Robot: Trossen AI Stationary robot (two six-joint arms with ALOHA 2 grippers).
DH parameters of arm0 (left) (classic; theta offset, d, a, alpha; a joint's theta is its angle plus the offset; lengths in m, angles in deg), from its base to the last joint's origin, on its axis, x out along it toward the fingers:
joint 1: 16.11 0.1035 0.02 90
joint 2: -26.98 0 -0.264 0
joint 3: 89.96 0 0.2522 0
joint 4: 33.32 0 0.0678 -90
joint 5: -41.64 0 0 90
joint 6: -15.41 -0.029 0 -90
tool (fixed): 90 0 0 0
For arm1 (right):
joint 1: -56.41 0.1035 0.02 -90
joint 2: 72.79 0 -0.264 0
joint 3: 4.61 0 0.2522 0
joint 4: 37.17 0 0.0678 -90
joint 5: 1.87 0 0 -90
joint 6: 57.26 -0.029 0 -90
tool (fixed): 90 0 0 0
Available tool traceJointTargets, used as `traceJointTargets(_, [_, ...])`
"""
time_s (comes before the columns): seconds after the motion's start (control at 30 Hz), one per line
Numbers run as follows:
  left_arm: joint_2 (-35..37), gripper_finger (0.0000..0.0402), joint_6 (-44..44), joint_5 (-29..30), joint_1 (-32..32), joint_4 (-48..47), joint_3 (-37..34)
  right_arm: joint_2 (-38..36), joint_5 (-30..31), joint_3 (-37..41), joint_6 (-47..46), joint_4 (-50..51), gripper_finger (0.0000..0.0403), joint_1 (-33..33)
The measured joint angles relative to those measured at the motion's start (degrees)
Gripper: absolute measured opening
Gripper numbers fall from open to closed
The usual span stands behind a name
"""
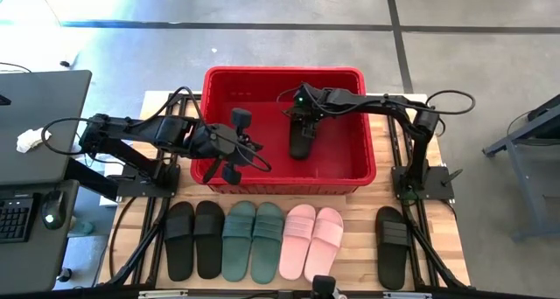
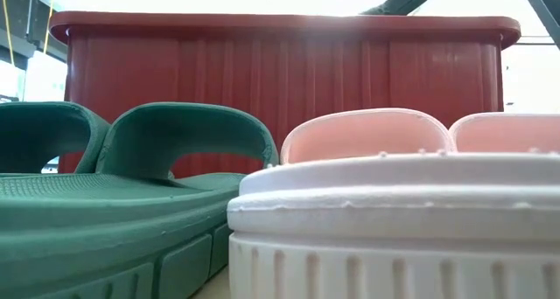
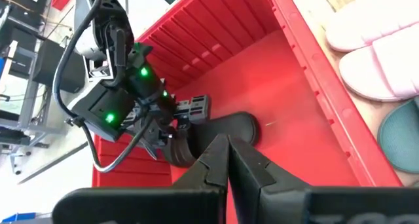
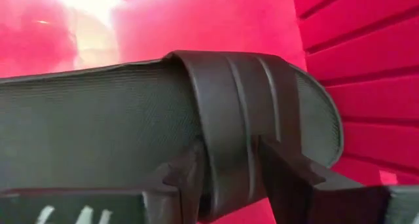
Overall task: Pick and place slides into bin
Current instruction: Put the black slide into the red bin
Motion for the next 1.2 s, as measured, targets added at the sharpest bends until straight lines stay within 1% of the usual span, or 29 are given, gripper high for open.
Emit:
traceJointTargets(0.07, [0.00,0.0001,0.00,0.00,0.00,-0.06,0.00,-0.91,0.02,-0.42,0.18,1.77,0.0134,0.00])
traceJointTargets(0.2, [0.00,0.0001,0.00,-0.01,0.00,-0.12,0.00,-2.93,-0.65,-3.78,0.55,7.98,0.0134,0.15])
traceJointTargets(0.3, [0.00,0.0001,-0.04,-0.52,0.00,-0.18,0.00,-4.89,-3.50,-7.33,-0.15,13.09,0.0134,0.28])
traceJointTargets(0.37, [0.00,0.0001,-0.07,-0.83,0.00,-0.19,0.00,-6.07,-6.47,-10.98,-1.48,18.40,0.0134,0.33])
traceJointTargets(0.43, [0.00,0.0001,-0.07,-0.85,0.00,-0.24,0.00,-7.09,-10.93,-15.95,-2.69,26.25,0.0134,0.37])
traceJointTargets(0.5, [0.00,0.0001,-0.08,-0.85,0.00,-0.29,0.00,-7.98,-16.64,-21.77,-4.78,35.49,0.0134,0.42])
traceJointTargets(0.6, [0.00,0.0001,-0.17,-1.38,-0.07,-0.29,0.00,-8.60,-27.50,-32.06,-11.87,49.50,0.0134,0.58])
traceJointTargets(0.67, [0.00,0.0001,-0.20,-2.90,-0.11,-0.29,0.00,-8.64,-34.78,-38.83,-17.65,55.98,0.0134,1.03])
traceJointTargets(0.77, [0.00,0.0001,-0.20,-5.39,-0.13,-0.26,0.00,-10.99,-45.03,-45.08,-27.14,53.90,0.0133,2.63])
traceJointTargets(0.83, [0.00,0.0001,-0.18,-6.66,-0.13,-0.07,0.00,-12.99,-50.13,-49.38,-32.78,52.54,0.0133,4.76])
traceJointTargets(0.87, [-0.02,0.0001,-0.20,-6.94,-0.13,-0.09,0.00,-13.84,-51.29,-51.25,-35.61,53.11,0.0133,5.86])
traceJointTargets(0.93, [-0.02,0.0001,-0.20,-7.01,-0.13,0.18,0.00,-15.18,-50.18,-54.69,-42.20,55.04,0.0133,8.79])
traceJointTargets(0.97, [-0.02,0.0001,-0.20,-7.02,-0.13,0.27,0.00,-16.02,-48.31,-55.37,-45.98,54.73,0.0133,10.75])
traceJointTargets(1.07, [-0.02,0.0001,-0.18,-7.07,-0.13,1.07,0.00,-21.36,-42.14,-52.39,-57.25,53.56,0.0133,17.28])
traceJointTargets(1.2, [-0.02,0.0001,-0.17,-7.40,-0.13,1.91,0.00,-26.54,-30.93,-48.00,-70.23,55.70,0.0133,29.60])
